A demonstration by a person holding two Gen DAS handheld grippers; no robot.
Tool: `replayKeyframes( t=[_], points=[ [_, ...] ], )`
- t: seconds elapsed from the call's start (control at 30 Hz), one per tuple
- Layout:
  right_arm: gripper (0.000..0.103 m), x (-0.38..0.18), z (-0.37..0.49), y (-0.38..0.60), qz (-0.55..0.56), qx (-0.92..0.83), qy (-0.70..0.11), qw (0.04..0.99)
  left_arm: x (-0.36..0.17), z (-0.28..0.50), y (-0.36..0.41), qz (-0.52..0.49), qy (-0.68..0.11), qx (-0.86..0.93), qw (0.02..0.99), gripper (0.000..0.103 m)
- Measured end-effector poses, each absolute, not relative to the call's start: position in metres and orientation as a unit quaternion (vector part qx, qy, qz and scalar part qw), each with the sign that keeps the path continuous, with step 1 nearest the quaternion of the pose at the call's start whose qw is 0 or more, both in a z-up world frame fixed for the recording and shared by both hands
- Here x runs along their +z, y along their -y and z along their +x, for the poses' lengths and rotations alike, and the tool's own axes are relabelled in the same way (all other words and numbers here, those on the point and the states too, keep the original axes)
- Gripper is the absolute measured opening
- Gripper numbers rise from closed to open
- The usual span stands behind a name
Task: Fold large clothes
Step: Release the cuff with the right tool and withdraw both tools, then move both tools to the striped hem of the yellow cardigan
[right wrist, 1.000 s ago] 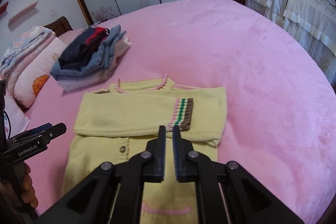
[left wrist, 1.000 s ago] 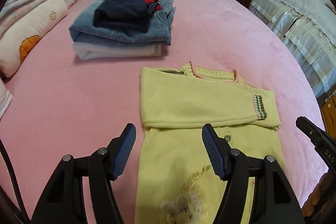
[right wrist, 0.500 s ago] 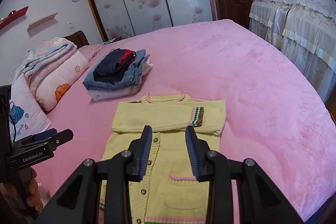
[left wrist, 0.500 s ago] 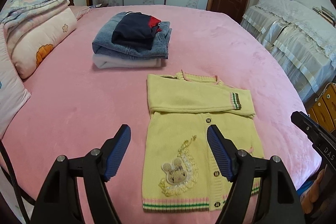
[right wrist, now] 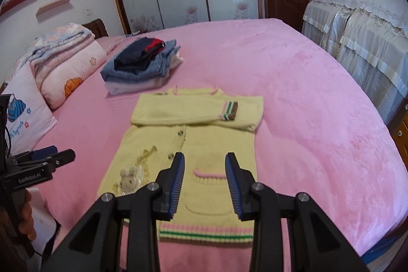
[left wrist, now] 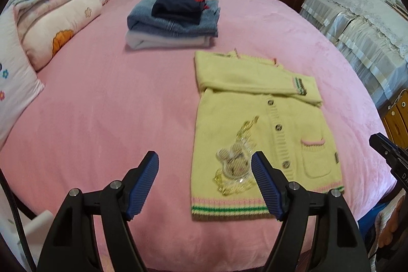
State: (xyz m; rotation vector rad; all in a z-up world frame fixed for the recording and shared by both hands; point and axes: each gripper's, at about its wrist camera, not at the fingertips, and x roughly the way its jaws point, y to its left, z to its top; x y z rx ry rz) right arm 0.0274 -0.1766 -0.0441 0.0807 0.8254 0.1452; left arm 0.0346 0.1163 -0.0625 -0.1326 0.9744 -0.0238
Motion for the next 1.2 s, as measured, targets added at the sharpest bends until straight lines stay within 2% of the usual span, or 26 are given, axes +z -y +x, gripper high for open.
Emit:
replayKeyframes(
  t=[0.27, 0.63, 1.13, 1.2],
  points=[
    [0.033, -0.099, 0.009, 0.211, 0.068, 0.059, -0.454, 0.887, -0.124, 0.02, -0.143, -0.11, -0.508, -0.019, 0.854, 0.074],
    [0.033, -0.157, 0.005, 0.247, 0.137, 0.057, -0.505, 0.85, -0.188, 0.032, -0.142, -0.176, -0.548, -0.064, 0.815, 0.074],
    [0.036, -0.182, 0.011, 0.242, 0.165, 0.094, -0.524, 0.83, -0.205, 0.042, -0.136, -0.173, -0.548, -0.075, 0.815, 0.074],
    [0.036, -0.183, 0.01, 0.243, 0.171, 0.097, -0.523, 0.83, -0.204, 0.041, -0.137, -0.176, -0.545, -0.079, 0.816, 0.07]
  ],
)
